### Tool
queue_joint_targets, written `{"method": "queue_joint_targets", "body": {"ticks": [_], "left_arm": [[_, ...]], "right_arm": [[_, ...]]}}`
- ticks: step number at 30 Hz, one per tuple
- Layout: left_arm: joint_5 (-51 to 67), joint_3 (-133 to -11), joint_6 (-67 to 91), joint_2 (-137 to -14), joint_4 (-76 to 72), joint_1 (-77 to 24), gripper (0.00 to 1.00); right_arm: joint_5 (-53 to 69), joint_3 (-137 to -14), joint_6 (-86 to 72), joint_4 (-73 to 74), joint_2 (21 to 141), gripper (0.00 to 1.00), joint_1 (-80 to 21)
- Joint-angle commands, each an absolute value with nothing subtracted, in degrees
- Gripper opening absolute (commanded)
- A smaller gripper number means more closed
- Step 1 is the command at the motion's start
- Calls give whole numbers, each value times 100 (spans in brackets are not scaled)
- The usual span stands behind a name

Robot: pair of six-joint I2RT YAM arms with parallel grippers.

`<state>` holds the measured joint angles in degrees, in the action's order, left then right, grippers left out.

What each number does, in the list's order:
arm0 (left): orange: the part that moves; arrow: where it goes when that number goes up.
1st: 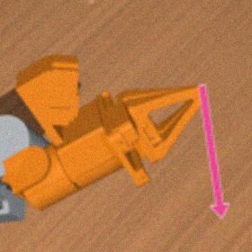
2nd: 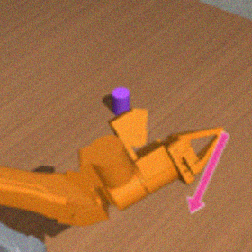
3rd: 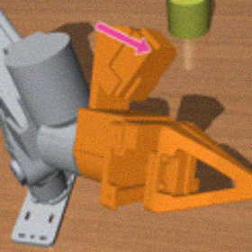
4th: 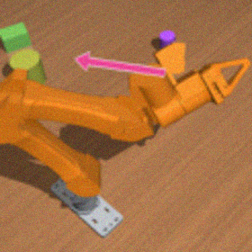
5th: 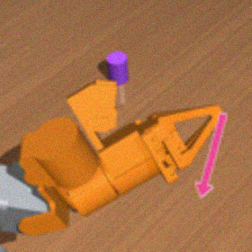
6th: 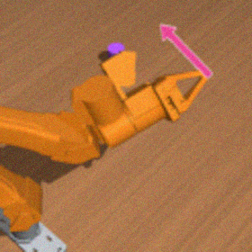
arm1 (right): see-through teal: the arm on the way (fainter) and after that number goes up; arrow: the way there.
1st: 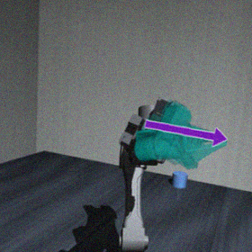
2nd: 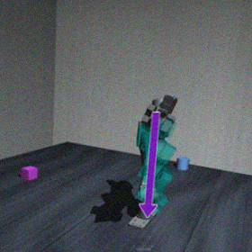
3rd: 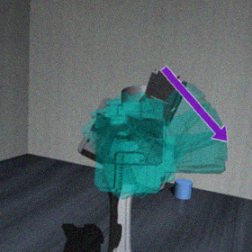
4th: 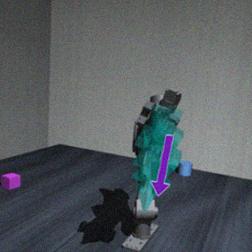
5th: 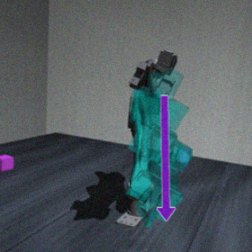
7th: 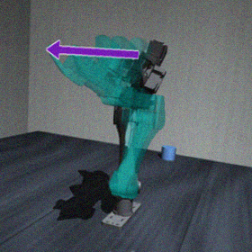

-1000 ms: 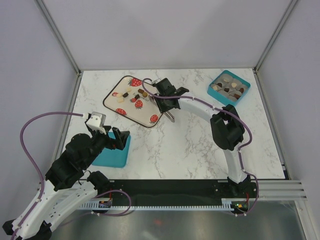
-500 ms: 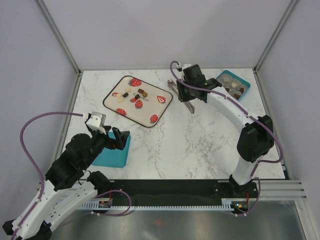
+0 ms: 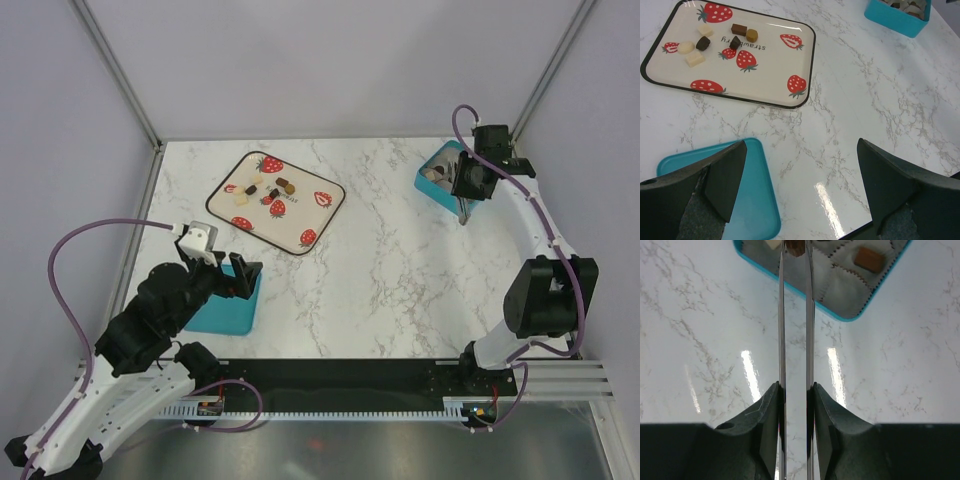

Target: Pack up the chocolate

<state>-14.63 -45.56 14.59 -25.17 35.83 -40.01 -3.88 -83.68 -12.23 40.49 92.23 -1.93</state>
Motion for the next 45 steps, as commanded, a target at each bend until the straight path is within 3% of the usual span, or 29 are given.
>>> {"method": "queue_joint_targets", "body": {"ticks": [1,15,45], "left_arm": [[-1371,-4526,1239,-2636,3340,-4025,99],[-1389,-4509,1239,-2689,3322,-4025,100],[-1380,-4518,1230,-2698,3313,-4025,100]], "right_arm": [[-413,-8236,-1353,4148,9026,37,121],[378,-8166,-1371,4122,9264,38,571],[554,-7866,-1415,3876,9624,44,571]]}}
